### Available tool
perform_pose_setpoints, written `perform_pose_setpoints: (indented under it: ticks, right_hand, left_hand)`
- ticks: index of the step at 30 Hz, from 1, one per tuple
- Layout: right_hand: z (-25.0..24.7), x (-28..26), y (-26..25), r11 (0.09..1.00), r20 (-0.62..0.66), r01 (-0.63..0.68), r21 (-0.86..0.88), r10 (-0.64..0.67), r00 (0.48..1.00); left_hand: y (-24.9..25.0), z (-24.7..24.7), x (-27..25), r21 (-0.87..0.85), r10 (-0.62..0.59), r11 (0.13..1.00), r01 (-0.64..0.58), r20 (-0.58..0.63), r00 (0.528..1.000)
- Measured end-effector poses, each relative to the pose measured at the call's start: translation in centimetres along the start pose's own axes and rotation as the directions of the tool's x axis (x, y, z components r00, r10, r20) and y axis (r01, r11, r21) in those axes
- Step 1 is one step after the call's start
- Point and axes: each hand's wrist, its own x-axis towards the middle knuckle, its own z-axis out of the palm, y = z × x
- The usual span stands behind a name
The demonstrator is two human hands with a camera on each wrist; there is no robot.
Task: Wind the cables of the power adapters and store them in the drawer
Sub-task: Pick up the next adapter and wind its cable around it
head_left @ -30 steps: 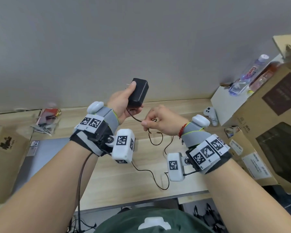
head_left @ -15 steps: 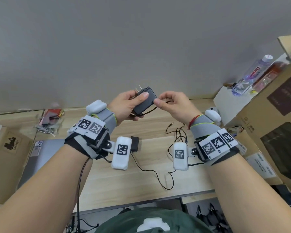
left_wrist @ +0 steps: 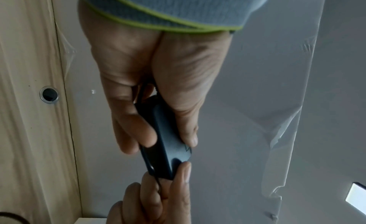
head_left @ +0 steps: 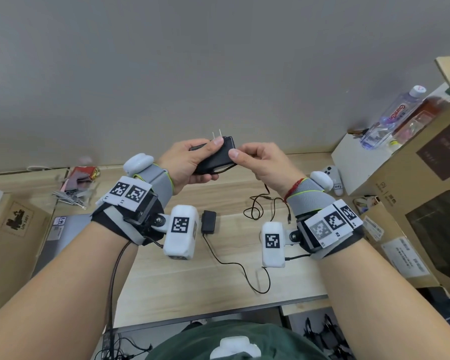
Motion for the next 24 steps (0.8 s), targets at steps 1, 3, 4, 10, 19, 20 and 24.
perform_pose_setpoints:
  ticks: [1,3,4,10,19,20,24]
  right_hand:
    - [0.2,0.1,0.1,1.0,0.0,-0.001,0.001,0.001,1.0]
    - [0.5,0.4,0.3,1.0,-0.009,0.001,0.002,-0.001,1.0]
    - [0.7,0.5,0.4,1.0,-0.009,0.004,0.008,-0.004,1.0]
    - [0.9,0.7,0.7,1.0,0.018,0.0,0.012,0.0,1.0]
    - [-0.6,-0.1,0.4,0.982,0.039,-0.065,-0.177,0.073,0.997]
    - [-0.6,-0.2,0.0,0.983,0.037,-0.067,-0.169,0.075,0.997]
    - [-0.8,0.1,-1.3,0.987,0.011,-0.018,-0.162,0.02,1.0]
  left_hand:
    - [0.0,0.0,0.0,-0.008,-0.013,1.0,0.013,-0.001,1.0]
    - [0.2,0.0,0.0,-0.001,-0.043,0.999,0.043,-0.028,0.999]
    - [0.2,0.0,0.0,0.009,-0.049,0.999,0.049,-0.042,0.998]
    - [0.1,-0.4,0.4,-0.005,-0.017,1.0,0.016,-0.077,0.997]
    - [0.0,-1.8,0.6,0.27,0.15,0.958,-0.091,-0.205,0.967]
    - [-0.2,-1.7,0.6,0.308,0.156,0.947,-0.09,-0.195,0.968]
    - [-0.7,-1.3,0.3,0.433,0.162,0.896,-0.098,-0.115,0.98]
